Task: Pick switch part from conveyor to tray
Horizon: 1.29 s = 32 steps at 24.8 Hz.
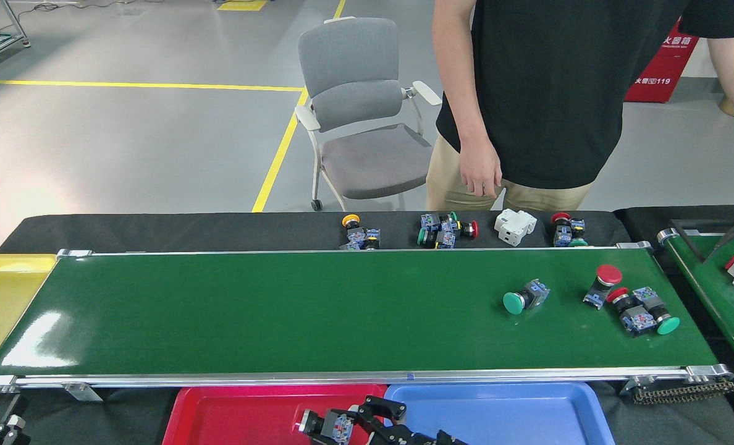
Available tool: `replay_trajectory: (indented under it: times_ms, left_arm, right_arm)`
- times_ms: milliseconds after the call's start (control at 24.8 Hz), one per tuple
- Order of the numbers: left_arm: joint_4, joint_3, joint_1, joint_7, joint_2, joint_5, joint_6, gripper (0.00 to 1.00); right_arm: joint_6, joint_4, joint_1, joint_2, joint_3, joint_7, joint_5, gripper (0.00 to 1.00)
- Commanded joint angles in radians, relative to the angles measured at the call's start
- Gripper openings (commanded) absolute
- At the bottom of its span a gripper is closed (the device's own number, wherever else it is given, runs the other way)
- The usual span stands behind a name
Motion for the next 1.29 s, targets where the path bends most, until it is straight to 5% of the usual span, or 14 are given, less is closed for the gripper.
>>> replay_trajectory:
  times_ms: [0, 40, 322, 604, 845, 1006, 1248]
  left_arm:
    - [-0.005, 0.004, -0.008, 0.002, 0.006, 0.003, 0.012, 1.0]
    - [-0.003, 0.004, -0.01, 0.002, 0.006, 0.003, 0.012, 1.0]
    - [0.006, 0.005, -0.013, 0.002, 0.007, 0.003, 0.012, 1.0]
    - [0.017, 0.005, -0.01, 0.002, 0.009, 0.003, 0.01, 1.0]
    - [0.015, 0.007, -0.008, 0.002, 0.009, 0.005, 0.01, 1.0]
    - [0.015, 0.007, -0.005, 0.002, 0.009, 0.005, 0.01, 1.0]
    - [0.015, 0.005, -0.002, 0.002, 0.009, 0.005, 0.01, 1.0]
  right_arm:
    - [0.073, -0.007, -0.015, 0.014, 0.0, 0.004, 0.004, 0.85]
    - [0.091, -0.009, -0.018, 0.014, 0.0, 0.007, 0.004, 1.0]
    - [0.142, -0.147, -0.037, -0.001, -0.042, 0.006, 0.002, 1.0]
    - [0.452, -0.277, -0.023, -0.041, -0.267, -0.004, 0.004, 1.0]
    - [0.559, -0.312, 0.198, -0.05, -0.5, -0.283, 0.004, 1.0]
    - [0.549, -0.326, 0.351, -0.128, -0.52, -0.355, 0.002, 1.0]
    - [0.501, -0.326, 0.4, -0.124, -0.516, -0.399, 0.002, 1.0]
